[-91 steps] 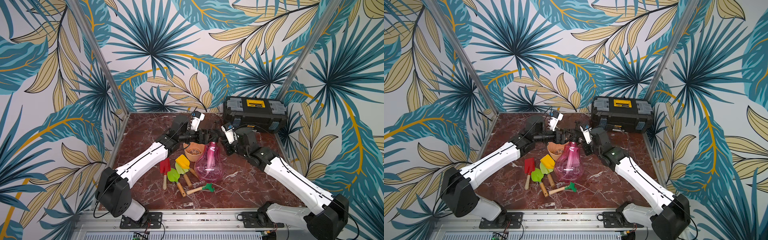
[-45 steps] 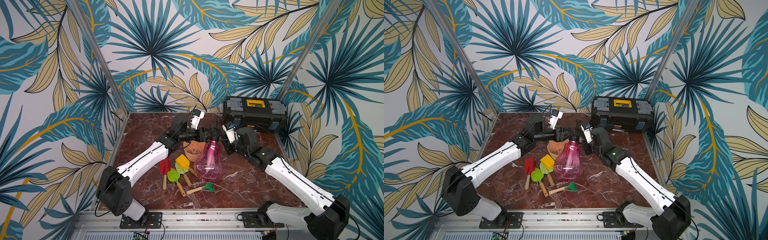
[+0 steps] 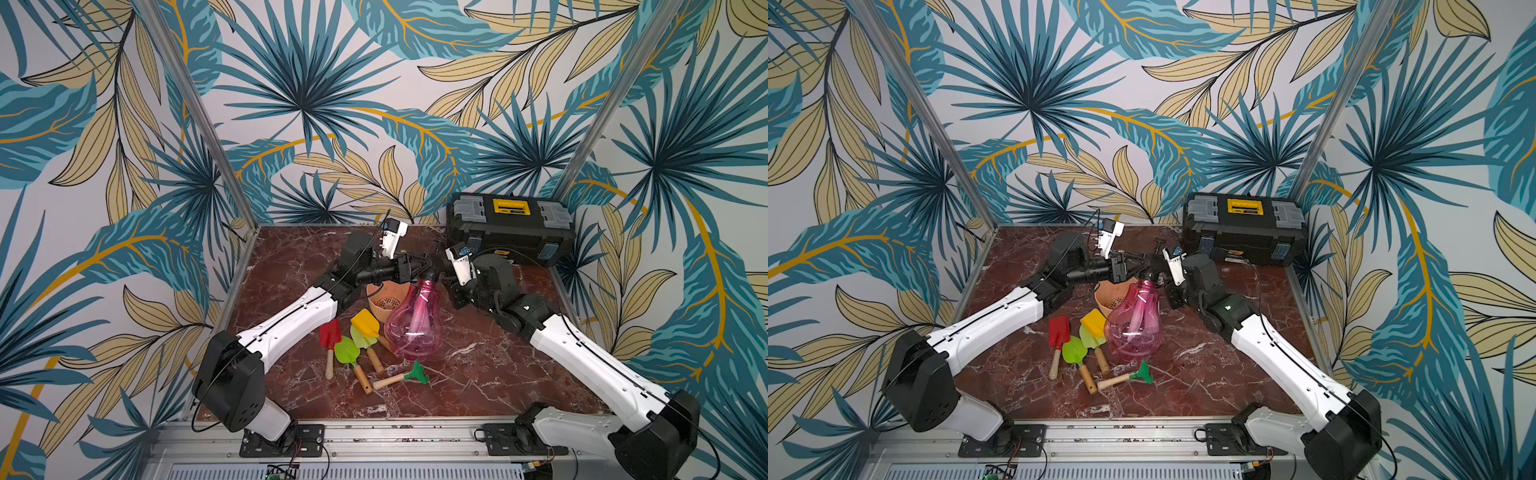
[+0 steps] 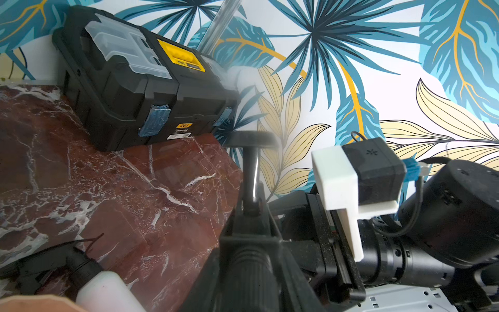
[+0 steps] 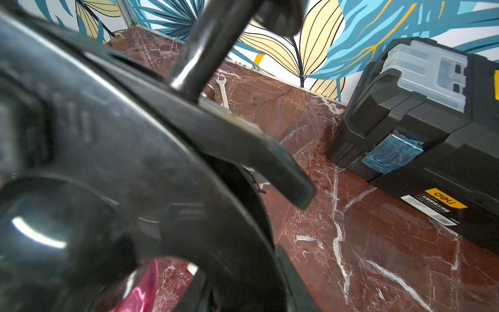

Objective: Organize the gardening tools
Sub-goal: Pick up the gardening tool from the center of the board.

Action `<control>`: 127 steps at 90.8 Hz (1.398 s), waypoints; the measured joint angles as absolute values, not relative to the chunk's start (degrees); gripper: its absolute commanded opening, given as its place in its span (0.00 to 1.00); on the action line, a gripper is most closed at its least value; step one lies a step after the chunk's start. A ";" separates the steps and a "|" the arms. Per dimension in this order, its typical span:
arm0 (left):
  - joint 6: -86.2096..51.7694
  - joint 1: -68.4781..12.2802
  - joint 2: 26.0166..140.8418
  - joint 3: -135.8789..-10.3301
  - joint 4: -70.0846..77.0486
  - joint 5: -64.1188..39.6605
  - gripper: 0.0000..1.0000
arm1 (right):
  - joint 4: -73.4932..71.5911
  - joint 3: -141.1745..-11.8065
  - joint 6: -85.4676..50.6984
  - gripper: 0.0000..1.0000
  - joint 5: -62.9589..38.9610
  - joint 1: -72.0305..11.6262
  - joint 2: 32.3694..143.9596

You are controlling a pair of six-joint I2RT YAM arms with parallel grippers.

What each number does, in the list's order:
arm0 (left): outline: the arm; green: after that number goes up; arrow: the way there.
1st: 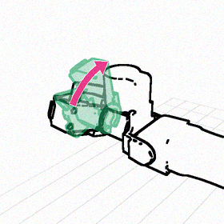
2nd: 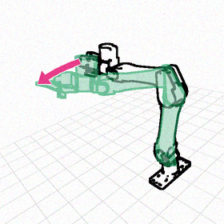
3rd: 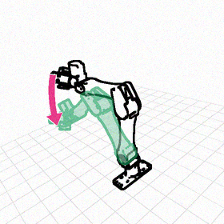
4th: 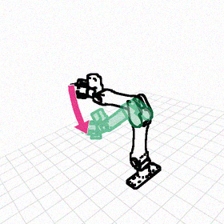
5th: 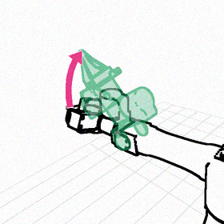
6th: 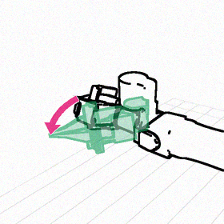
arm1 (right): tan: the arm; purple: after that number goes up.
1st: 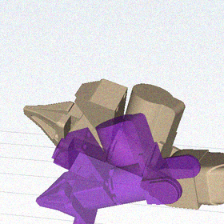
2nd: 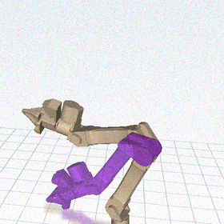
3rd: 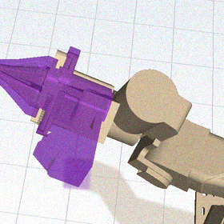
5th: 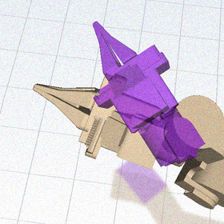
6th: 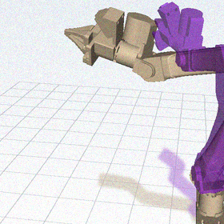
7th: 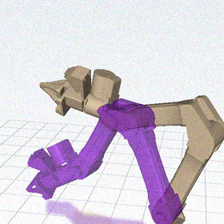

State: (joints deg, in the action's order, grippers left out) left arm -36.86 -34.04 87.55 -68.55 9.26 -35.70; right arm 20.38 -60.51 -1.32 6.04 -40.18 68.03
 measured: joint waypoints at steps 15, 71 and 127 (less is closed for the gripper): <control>-35.27 -33.95 87.55 -67.72 10.55 -37.78 0.00 | 19.22 -58.22 0.86 0.86 3.27 -40.16 63.61; -21.45 -34.11 80.14 -63.94 11.99 -50.48 0.00 | 22.24 -57.65 7.07 0.98 -24.95 -31.90 53.32; -16.78 -34.06 76.71 -62.04 12.23 -55.53 0.00 | 26.11 -62.50 8.86 0.63 -58.26 -22.81 65.25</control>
